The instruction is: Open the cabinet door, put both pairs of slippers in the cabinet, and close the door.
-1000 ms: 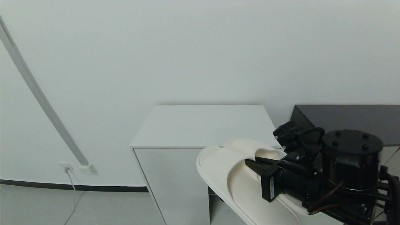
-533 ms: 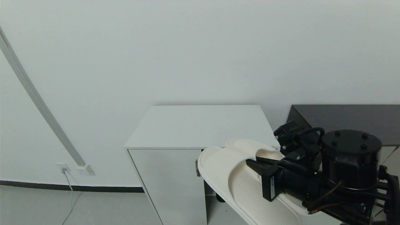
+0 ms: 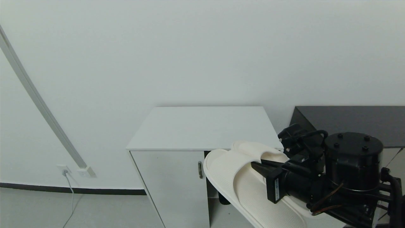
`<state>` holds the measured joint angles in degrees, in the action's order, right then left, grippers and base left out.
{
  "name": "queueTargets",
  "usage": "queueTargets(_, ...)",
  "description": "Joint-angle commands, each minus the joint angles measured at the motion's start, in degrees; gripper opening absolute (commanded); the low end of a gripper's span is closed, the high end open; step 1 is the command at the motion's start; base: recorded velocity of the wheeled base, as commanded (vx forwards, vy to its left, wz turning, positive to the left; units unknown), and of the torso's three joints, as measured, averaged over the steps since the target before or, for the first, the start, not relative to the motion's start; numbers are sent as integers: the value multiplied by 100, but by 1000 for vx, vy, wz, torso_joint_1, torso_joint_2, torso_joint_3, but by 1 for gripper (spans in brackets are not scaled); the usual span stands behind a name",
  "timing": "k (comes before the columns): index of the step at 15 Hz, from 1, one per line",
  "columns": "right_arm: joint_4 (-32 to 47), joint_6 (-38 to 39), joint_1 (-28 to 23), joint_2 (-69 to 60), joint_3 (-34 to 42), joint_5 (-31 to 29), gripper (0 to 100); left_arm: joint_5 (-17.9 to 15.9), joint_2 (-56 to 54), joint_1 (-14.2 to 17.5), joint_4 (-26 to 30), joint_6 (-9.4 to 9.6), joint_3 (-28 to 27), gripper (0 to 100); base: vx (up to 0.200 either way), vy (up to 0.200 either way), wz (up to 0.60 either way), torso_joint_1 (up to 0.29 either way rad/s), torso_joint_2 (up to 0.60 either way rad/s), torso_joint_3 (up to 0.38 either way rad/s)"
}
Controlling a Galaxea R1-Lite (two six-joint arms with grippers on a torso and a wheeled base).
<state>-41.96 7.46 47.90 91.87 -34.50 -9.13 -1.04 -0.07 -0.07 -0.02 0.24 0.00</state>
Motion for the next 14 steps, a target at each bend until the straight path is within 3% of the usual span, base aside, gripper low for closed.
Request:
queueTargets(1, 4, 1, 9, 15, 5, 8, 0, -2, 7, -1, 2, 2, 0, 0, 0, 0, 0, -110, 251, 139)
queueTargets(14, -269, -8, 9, 94, 84, -10, 0, -2, 7, -1, 2, 2, 0, 0, 0, 0, 0, -185, 420, 233)
